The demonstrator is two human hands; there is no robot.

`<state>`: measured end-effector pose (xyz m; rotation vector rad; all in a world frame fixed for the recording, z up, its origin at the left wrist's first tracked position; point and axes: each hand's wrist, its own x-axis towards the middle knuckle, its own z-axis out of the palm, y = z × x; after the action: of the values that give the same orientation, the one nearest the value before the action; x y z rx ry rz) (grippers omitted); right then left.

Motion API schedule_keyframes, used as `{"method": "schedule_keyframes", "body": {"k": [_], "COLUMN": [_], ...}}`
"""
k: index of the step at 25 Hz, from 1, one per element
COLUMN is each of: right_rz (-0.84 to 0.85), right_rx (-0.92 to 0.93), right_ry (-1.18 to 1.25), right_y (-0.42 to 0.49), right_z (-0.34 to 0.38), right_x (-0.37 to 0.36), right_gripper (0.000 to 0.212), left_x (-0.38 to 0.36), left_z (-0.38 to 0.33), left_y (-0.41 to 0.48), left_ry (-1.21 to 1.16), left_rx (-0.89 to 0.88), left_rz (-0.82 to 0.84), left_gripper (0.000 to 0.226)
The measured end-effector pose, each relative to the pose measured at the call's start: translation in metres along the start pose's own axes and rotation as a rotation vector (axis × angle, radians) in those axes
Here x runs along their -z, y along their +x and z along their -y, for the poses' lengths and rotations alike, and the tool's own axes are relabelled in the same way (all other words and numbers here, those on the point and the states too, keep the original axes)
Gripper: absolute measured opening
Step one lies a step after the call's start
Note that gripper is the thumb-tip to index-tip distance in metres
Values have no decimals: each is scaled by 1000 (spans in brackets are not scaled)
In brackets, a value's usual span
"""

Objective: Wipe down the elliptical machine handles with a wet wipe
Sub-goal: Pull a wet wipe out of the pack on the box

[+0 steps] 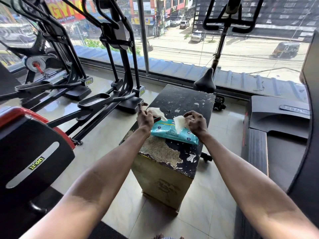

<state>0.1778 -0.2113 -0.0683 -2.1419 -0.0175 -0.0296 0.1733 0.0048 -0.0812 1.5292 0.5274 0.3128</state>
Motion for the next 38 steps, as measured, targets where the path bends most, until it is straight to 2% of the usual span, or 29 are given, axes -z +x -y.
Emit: {"method": "schedule_keyframes", "body": {"k": [2,5,8,11,13,15,17,19,20,22,26,30,32,36,38], "right_rz": [-34,40,125,210,167,100,59,95,140,217,231,295,368,616,687], "right_rx": [-33,-67,1,181,232,231,165,76,38,19,74,115,146,122,103], "right_ry": [-4,28,-27,-248,-339,-366,-395,-401,-405,-429,-471,-494,-544,-646,-786], "right_y": [-1,1,0,-3,0,2,4,6,7,8,6,4,4,10,15], "right_z": [1,3,6,13,15,14,8,1,-1,-2,2,3,8,23,25], "right_x": [1,4,9,11,11,11,12,9,7,-1,-16,-26,-26,-23,-28], "right_gripper": [23,22,16,50,44,28,24,27,30,35,29,24,24,24,33], "left_x": [-2,-9,-19,-32,-39,-39,-33,-28,-26,-26,-28,-19,-11,0,-1], "left_z": [-24,-29,-27,-25,-25,-24,-18,-9,-5,1,8,13,20,32,32], "left_y": [-25,-35,-37,-37,-39,-37,-30,-21,-19,-17,-16,-16,-15,-14,-15], "left_ry": [-74,-134,-108,-78,-57,76,445,976,1174,1357,1363,1293,1226,1159,1149], "left_rx": [37,124,213,243,274,258,76,-204,-284,-317,-397,-580,-694,-853,-912], "left_rz": [95,271,381,446,502,509,512,596,653,722,710,678,658,627,641], "left_gripper": [27,11,14,13,6,16,28,36,39,37,15,14,13,14,13]}}
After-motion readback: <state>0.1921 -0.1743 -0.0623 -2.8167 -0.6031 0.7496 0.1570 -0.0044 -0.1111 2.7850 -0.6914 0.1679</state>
